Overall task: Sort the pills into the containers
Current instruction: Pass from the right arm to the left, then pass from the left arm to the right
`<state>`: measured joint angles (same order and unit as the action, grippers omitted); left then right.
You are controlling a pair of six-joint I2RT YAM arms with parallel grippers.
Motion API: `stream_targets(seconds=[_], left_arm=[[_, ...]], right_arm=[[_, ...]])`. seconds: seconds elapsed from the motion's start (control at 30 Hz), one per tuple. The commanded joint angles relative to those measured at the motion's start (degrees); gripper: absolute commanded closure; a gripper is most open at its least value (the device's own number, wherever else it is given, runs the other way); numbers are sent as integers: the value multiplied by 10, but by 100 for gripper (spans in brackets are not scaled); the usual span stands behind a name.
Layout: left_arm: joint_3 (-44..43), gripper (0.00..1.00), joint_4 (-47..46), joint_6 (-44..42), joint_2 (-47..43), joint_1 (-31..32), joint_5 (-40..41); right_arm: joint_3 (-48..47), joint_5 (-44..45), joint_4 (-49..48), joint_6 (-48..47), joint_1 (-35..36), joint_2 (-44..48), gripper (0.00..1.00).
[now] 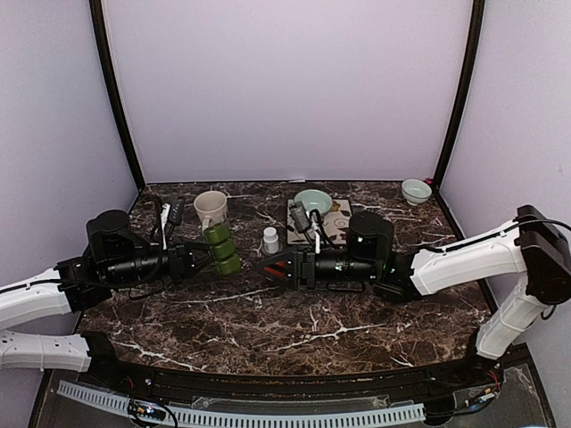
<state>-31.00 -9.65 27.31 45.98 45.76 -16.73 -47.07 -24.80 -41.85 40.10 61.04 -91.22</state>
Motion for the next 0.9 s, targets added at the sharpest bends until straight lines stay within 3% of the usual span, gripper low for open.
stream_targets(seconds=[0.0, 0.53, 0.67, 0.87], left_arm=[[-38, 100, 93, -14, 46, 0, 44], [-285, 100, 398, -46, 320, 141, 369], [-294, 100, 427, -37, 330, 154, 390], [-264, 100, 405, -41, 303, 156, 351]], right_arm=[[14, 52, 32, -47, -8, 44, 33], [-15, 186, 187, -119, 5, 44, 32], [-24, 216, 208, -123, 16, 34, 32], [-30, 248, 226, -112, 23, 27, 32]])
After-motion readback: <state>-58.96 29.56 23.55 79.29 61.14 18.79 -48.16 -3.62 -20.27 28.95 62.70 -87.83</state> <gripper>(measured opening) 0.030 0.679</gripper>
